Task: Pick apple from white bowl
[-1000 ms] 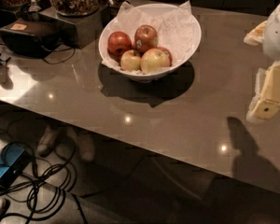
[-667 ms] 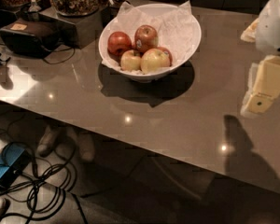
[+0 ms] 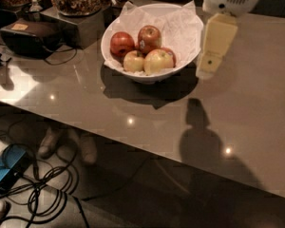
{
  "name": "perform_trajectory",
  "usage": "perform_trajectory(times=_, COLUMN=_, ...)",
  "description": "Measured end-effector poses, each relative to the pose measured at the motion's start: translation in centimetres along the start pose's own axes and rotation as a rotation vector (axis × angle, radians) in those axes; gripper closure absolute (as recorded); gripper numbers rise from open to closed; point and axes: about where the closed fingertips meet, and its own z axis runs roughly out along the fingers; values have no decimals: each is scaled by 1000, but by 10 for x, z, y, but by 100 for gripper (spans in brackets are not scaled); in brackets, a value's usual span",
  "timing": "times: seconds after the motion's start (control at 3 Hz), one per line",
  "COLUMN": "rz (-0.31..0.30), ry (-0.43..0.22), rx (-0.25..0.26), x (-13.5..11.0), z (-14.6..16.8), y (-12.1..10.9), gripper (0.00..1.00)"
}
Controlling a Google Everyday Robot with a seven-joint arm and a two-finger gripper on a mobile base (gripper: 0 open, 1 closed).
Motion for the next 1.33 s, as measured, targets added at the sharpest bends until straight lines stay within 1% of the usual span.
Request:
perform_trajectory(times=0.33, rz=-25, ry=-36, rx=32, x=-21, z=-4, y=-8, gripper=0)
perform_trajectory(times=0.67, rz=30, ry=-91, rx=42, x=-31, z=-2, y=-24, gripper=0)
perform_trajectory(times=1.0, rz=61, ry=-171, rx=37, x=-76, z=3, y=-69, gripper=0)
perform_trajectory(times=1.33, rz=60, ry=-192, rx=58, x=-83, z=1, y=-75, gripper=0)
